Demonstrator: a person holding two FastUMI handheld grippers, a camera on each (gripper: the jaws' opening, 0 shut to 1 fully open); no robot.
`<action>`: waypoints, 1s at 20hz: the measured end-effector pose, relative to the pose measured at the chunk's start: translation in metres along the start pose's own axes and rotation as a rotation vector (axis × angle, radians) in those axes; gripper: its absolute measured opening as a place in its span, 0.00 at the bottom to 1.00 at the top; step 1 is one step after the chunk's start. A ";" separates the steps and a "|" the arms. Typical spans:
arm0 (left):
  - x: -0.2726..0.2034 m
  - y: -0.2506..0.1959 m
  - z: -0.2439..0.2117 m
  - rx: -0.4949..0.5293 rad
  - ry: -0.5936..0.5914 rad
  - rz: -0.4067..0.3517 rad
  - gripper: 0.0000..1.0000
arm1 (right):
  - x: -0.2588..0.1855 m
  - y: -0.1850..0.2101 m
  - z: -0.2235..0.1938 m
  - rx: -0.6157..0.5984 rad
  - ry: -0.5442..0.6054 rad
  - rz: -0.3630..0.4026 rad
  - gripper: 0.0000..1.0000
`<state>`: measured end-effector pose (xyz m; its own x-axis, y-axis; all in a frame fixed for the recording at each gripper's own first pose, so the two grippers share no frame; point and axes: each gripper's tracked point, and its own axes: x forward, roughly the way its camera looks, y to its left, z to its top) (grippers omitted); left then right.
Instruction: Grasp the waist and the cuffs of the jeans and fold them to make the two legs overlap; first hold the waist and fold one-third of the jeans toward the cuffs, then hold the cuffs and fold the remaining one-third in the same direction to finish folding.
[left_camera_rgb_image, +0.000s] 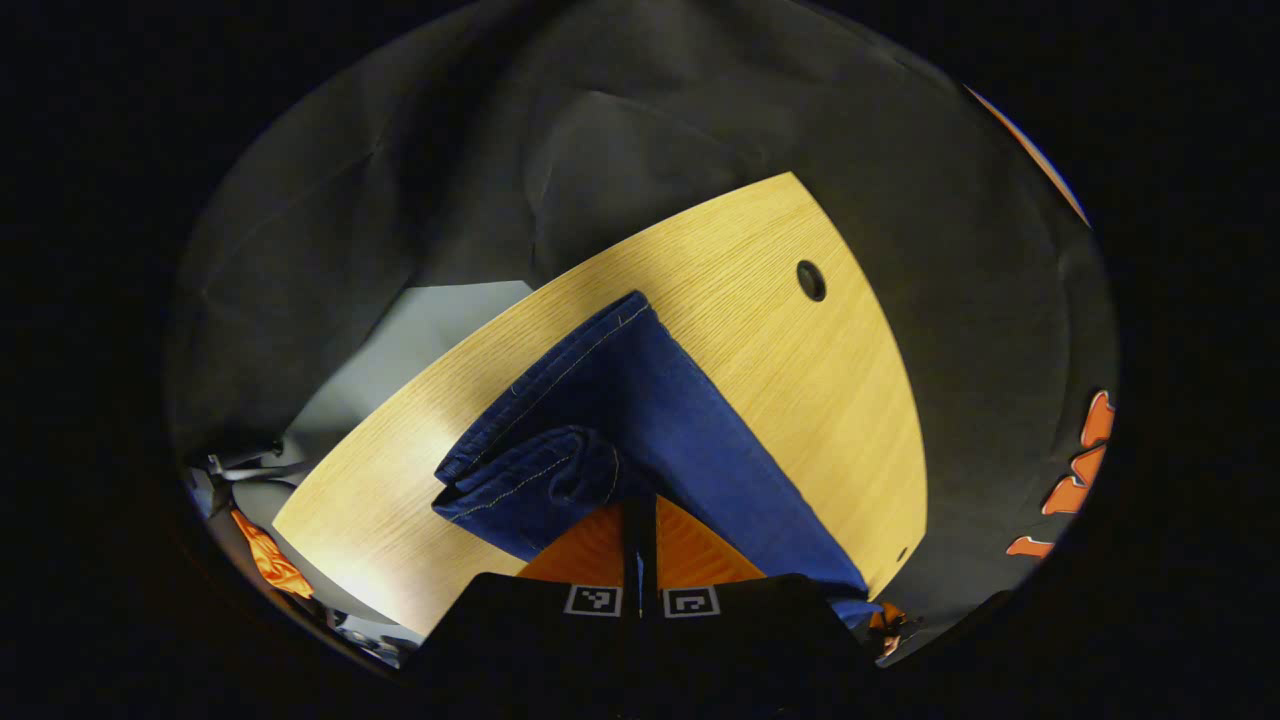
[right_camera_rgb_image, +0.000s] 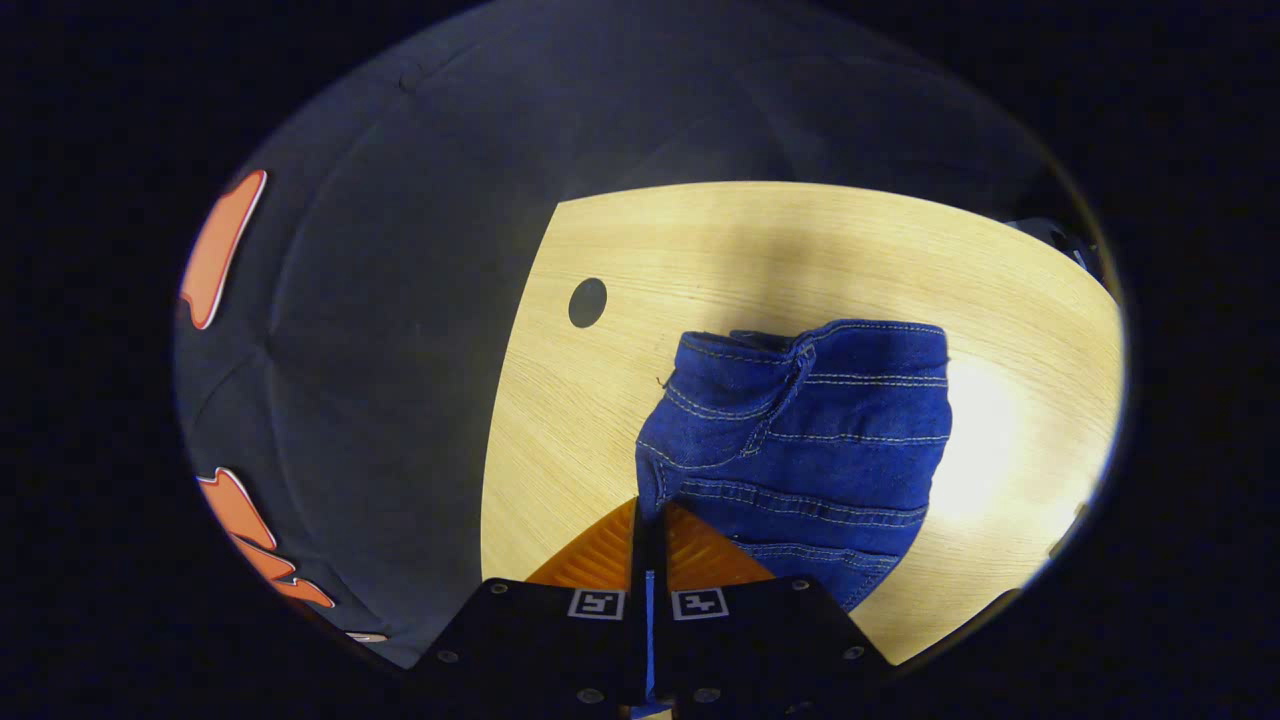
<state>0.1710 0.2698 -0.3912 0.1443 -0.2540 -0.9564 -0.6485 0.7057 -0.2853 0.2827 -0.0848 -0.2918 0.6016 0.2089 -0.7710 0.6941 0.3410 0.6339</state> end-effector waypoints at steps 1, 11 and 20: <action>0.007 0.000 0.005 0.024 0.000 0.024 0.01 | 0.006 0.003 0.000 -0.017 0.014 -0.006 0.03; -0.021 -0.039 0.065 0.348 -0.319 0.086 0.50 | -0.011 0.038 0.000 -0.123 0.039 0.061 0.21; -0.105 -0.096 0.058 0.564 -0.715 -0.005 0.81 | -0.102 0.034 0.025 -0.415 -0.242 0.102 0.78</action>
<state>0.2611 0.2671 -0.2672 0.6975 0.0800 -0.7121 -0.2121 0.9723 -0.0985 0.2547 -0.1175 -0.1902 0.7669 0.0583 -0.6391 0.4402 0.6769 0.5899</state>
